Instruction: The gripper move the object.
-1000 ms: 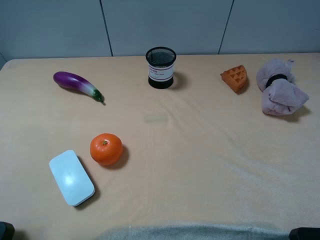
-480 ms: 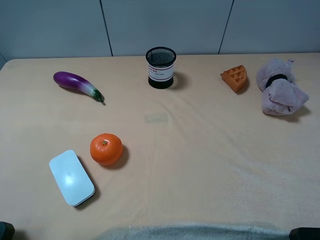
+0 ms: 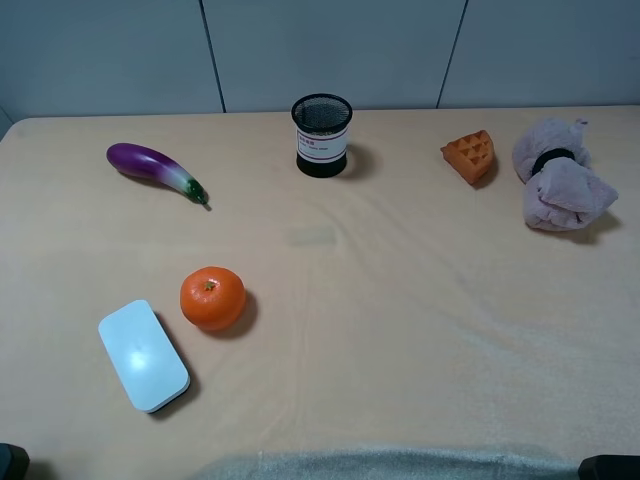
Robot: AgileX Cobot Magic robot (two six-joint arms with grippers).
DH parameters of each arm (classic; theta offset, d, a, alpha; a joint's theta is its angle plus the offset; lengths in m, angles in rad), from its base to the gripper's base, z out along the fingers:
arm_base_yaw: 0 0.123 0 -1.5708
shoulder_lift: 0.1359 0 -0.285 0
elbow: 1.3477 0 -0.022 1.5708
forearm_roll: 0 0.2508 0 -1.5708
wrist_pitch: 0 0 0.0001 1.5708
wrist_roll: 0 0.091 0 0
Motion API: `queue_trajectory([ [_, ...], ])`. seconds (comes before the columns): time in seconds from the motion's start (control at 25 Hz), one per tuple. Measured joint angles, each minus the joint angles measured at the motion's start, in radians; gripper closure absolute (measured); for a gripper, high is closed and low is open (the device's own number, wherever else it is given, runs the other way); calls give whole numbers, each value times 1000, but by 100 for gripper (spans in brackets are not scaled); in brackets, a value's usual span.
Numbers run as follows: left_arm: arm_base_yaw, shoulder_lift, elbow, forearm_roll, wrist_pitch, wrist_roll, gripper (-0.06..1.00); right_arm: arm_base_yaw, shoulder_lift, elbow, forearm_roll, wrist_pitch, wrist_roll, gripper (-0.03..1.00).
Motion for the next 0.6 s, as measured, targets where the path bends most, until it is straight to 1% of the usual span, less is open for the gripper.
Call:
queue_trajectory([
  [0.12,0,0,0,30,0,0,-3,0,0,0,0,0,-2,28],
  [0.24,0,0,0,43,0,0,-3,0,0,0,0,0,-2,28],
  [0.6,0,0,0,43,0,0,-3,0,0,0,0,0,-3,28],
])
